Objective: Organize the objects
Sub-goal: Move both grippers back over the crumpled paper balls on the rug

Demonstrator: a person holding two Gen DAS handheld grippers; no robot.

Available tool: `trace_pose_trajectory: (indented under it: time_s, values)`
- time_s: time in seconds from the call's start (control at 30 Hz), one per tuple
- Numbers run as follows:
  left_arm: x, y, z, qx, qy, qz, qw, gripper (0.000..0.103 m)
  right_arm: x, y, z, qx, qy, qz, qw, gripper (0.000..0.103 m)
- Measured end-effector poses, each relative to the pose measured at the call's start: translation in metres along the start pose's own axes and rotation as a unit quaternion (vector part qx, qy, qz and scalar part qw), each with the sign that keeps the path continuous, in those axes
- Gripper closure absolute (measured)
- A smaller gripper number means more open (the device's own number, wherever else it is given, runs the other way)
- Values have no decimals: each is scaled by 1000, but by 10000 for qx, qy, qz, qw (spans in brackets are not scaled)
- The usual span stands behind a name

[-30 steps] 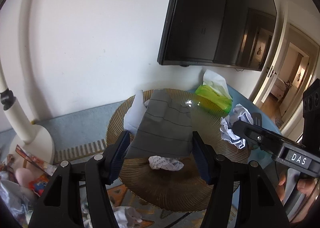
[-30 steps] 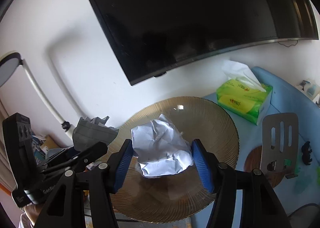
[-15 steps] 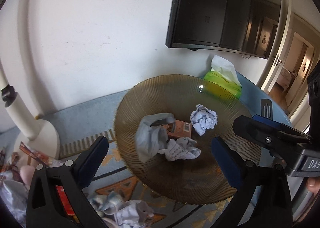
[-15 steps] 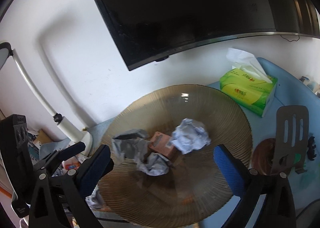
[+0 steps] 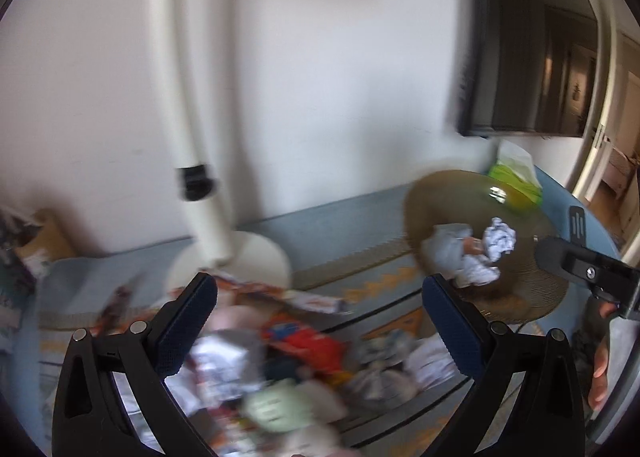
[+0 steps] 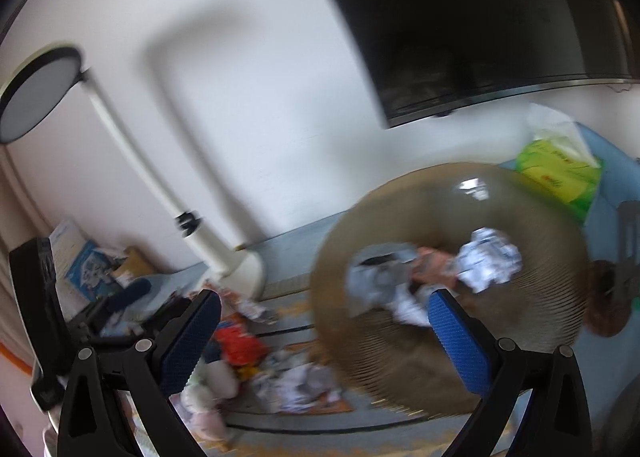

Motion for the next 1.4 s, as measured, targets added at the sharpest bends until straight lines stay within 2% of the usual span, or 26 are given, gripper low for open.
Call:
trace_pose_trajectory:
  time_s: [0.2,0.37,0.43,0.6,0.83,0.9,1.0,1.1,1.27,1.4]
  values:
    - [-24,77,-28,-184,9,542,9984,0,17,30,-32,-263,265,43,9993,0]
    - [-17,118,-84,-282,303,838,9956,0,31,29,-66,-127,379,91,9992,0]
    - [-9,123,-106,-314,447,848,9949,1,36,26,-77,-16,428,136,9990,0]
    - [9,124,-142,-488,793,628,9937,1,53,18,-95,112,545,-14,9984,0]
    - [33,120,-156,-671,1076,551,9904,1,79,3,-102,271,644,-272,9972,0]
    - [40,122,-159,-758,1324,593,9865,1,85,-4,-104,406,651,-266,9967,0]
    - [41,127,-158,-892,1325,549,9856,0,89,-6,-103,454,512,-248,9973,0]
    - [44,117,-158,-628,1461,805,9840,0,90,-8,-100,529,442,-188,9974,0]
    - [40,114,-156,-625,1461,805,9840,0,82,-15,-101,754,295,74,9967,0]
    - [38,112,-155,-623,1463,808,9840,0,84,-10,-100,638,373,-73,9972,0]
Point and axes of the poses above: each gripper's, at about its wrist camera, not at the fingertips, and x roughly the way its jaws point, y to its left, z to its top, the point moved 2 cm from there along x, roughly the way its jaws point, and after that the axes turned 7 degrees about z, right-handed, at the moved point
